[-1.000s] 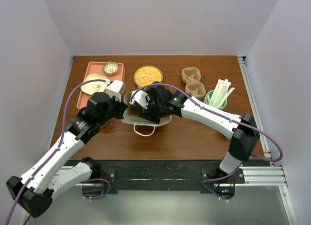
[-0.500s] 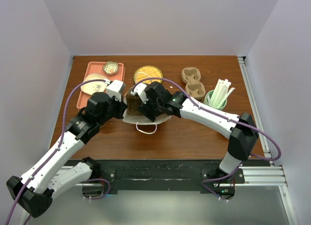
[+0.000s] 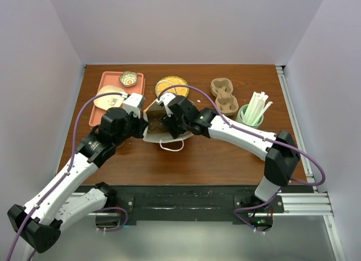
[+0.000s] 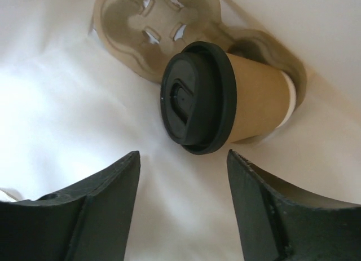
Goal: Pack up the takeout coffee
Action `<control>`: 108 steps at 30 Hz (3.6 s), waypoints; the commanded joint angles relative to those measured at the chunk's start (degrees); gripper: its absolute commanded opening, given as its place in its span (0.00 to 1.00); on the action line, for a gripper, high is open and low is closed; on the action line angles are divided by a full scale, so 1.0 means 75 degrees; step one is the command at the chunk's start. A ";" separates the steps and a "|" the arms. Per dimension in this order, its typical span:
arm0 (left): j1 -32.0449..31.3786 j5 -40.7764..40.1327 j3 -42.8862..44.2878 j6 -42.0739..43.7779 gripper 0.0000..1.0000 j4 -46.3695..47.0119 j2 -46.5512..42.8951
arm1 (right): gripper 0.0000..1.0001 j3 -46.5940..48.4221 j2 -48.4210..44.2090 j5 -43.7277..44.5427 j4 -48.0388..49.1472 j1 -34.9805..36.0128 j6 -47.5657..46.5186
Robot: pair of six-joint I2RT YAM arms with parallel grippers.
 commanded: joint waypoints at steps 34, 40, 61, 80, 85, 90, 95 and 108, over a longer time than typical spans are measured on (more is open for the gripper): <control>-0.0042 0.0322 -0.0329 -0.0149 0.00 0.0379 -0.0203 | 0.43 -0.0963 -0.0314 0.0692 0.2008 -0.0052 0.1252; -0.0053 0.0228 -0.0294 -0.0126 0.00 0.0261 -0.0215 | 0.15 -0.1034 -0.0537 0.0645 0.2160 -0.0052 0.0959; -0.0030 0.0298 -0.0493 -0.0231 0.00 0.0402 -0.0203 | 0.54 -0.0882 -0.0596 0.0785 0.2605 -0.0052 0.0946; -0.0042 0.0380 -0.0188 -0.0419 0.00 0.0472 -0.0133 | 0.67 -0.1046 0.0154 0.0986 0.3203 -0.0052 0.0595; -0.0030 0.0380 -0.0212 -0.0454 0.00 0.0484 -0.0145 | 0.61 -0.0964 0.0330 0.0962 0.3238 -0.0052 0.0560; -0.0042 0.0392 -0.0212 -0.0466 0.00 0.0437 -0.0133 | 0.38 -0.0882 0.0447 0.1043 0.3262 -0.0052 0.0431; -0.0030 0.0368 -0.0200 -0.0465 0.00 0.0425 -0.0098 | 0.24 -0.0835 0.0377 0.1067 0.3262 -0.0052 0.0267; -0.0042 0.0193 -0.0235 -0.0524 0.00 0.0273 -0.0051 | 0.00 -0.0893 -0.0197 0.0680 0.3098 -0.0040 0.0267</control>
